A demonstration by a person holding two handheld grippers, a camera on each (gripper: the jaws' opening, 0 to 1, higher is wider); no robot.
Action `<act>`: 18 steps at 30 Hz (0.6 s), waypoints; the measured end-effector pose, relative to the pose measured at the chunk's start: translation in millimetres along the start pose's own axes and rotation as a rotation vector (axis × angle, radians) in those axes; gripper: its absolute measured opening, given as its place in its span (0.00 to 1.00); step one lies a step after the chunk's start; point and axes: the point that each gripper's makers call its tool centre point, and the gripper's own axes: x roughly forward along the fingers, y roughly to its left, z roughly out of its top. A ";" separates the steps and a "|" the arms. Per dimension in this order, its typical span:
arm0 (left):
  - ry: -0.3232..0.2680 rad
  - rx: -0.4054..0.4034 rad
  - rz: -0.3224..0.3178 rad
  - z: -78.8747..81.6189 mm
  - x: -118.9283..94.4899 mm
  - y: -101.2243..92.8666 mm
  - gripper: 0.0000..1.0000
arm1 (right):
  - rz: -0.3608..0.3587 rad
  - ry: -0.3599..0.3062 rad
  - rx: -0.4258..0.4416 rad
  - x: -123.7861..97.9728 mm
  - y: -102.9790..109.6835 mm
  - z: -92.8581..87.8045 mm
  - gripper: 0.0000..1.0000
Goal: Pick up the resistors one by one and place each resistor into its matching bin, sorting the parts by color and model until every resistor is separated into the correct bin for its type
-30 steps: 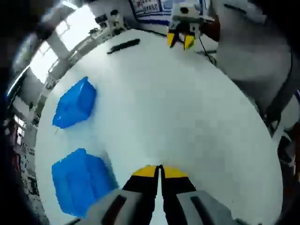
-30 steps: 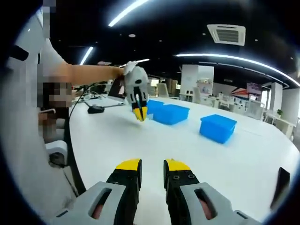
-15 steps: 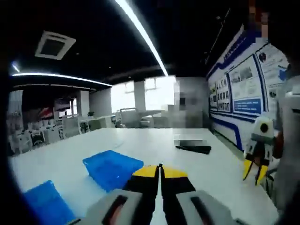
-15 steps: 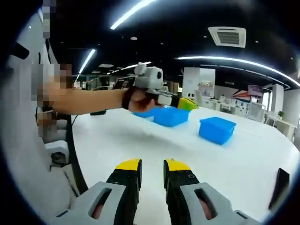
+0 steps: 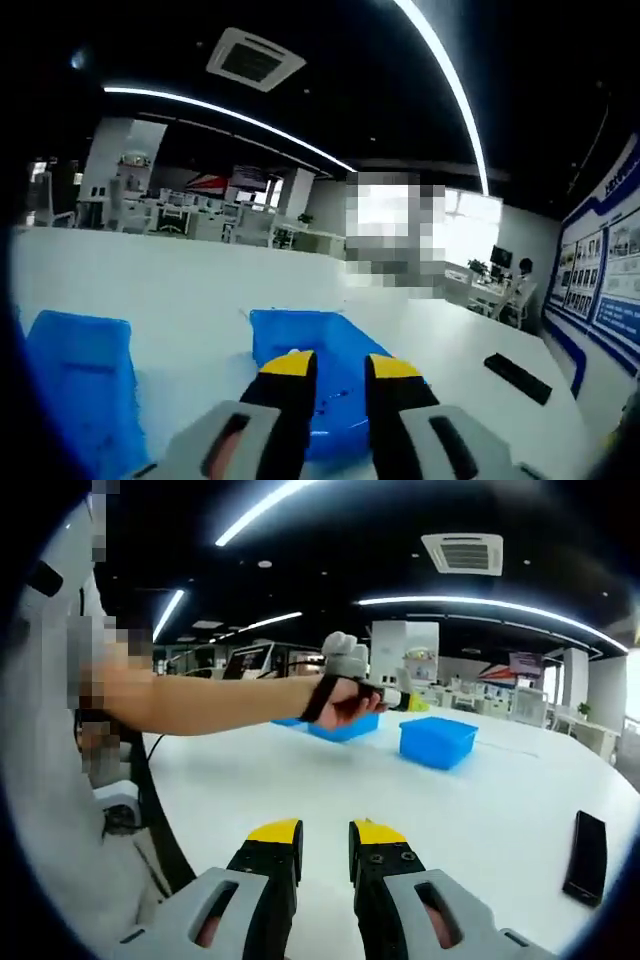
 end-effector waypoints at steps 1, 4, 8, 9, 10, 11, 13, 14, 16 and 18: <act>-0.006 0.004 -0.006 2.0 -3.8 -3.6 0.22 | -0.002 -0.003 -0.001 -0.7 -1.7 1.1 0.21; -0.051 0.010 -0.006 14.2 -21.7 -7.7 0.22 | -0.007 -0.013 -0.005 0.2 -6.3 3.1 0.21; -0.112 -0.017 0.021 32.4 -48.7 -2.2 0.22 | 0.010 -0.029 0.005 7.9 -8.9 4.4 0.21; -0.126 -0.010 0.025 37.2 -56.9 -1.4 0.22 | 0.013 -0.037 0.007 9.1 -9.3 6.0 0.21; -0.136 -0.003 0.028 40.4 -62.6 -1.2 0.22 | 0.019 -0.052 0.007 11.4 -9.7 9.4 0.21; -0.148 0.003 0.030 44.6 -72.4 -1.1 0.22 | 0.023 -0.061 0.003 13.3 -11.1 11.7 0.21; -0.188 0.023 0.030 54.8 -98.4 -3.3 0.22 | 0.023 -0.074 -0.003 17.0 -14.8 15.7 0.21; -0.197 0.040 0.038 57.3 -110.9 -4.1 0.22 | 0.014 -0.078 -0.004 18.6 -17.5 17.7 0.21; -0.225 0.062 0.064 61.2 -138.2 -4.3 0.25 | -0.005 -0.083 -0.015 21.3 -23.5 22.0 0.22; -0.247 0.067 0.073 63.2 -157.4 -5.5 0.28 | -0.014 -0.097 -0.016 22.8 -27.2 26.7 0.22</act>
